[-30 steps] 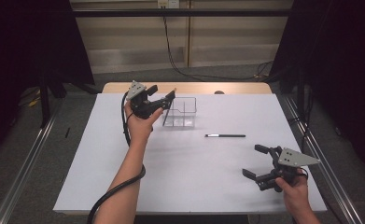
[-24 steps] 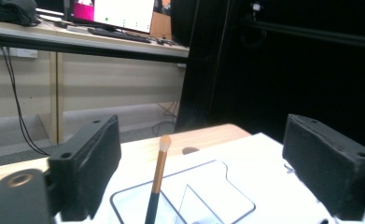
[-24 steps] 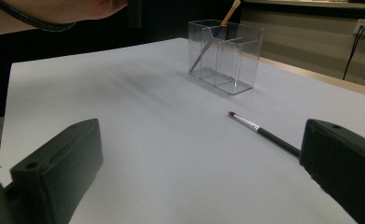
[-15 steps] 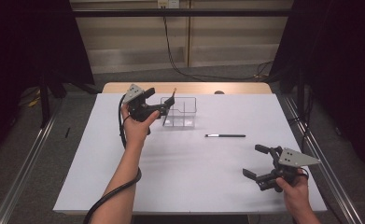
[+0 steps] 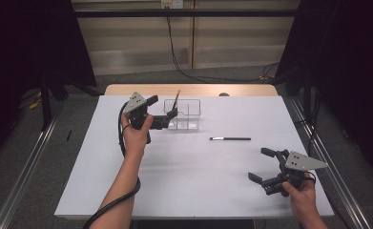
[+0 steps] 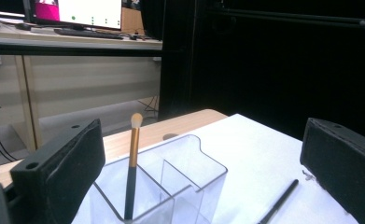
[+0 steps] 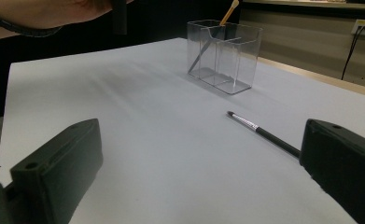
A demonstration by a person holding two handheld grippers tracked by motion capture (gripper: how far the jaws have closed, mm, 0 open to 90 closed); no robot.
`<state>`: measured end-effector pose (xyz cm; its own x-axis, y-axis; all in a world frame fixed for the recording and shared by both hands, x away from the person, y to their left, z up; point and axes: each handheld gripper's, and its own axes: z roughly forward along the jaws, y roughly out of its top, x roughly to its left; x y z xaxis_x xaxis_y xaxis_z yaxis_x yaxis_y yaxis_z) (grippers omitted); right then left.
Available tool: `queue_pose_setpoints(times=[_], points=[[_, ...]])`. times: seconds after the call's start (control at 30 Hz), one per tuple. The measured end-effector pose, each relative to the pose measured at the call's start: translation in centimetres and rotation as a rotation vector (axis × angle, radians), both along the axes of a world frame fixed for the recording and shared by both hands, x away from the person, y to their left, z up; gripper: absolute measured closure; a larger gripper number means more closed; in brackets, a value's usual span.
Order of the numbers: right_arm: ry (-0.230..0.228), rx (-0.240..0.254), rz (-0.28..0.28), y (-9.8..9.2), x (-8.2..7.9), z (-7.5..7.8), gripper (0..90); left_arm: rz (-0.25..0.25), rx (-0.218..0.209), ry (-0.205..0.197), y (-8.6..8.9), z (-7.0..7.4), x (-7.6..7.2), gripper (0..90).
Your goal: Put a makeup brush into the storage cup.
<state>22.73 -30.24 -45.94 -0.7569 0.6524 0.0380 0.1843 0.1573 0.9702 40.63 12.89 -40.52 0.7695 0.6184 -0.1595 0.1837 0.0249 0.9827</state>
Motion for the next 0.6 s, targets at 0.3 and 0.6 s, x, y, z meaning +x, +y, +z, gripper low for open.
queue_pose_setpoints(times=[0.3,0.6], points=[[-0.001,0.001,0.000,0.0,0.0,0.0,0.0,-0.010,0.013,-0.019,0.8,-0.2,-1.2,0.0],[-0.003,0.004,-0.003,0.0,0.0,0.1,0.0,-0.024,0.011,-0.029,2.0,-0.8,-2.5,0.0]])
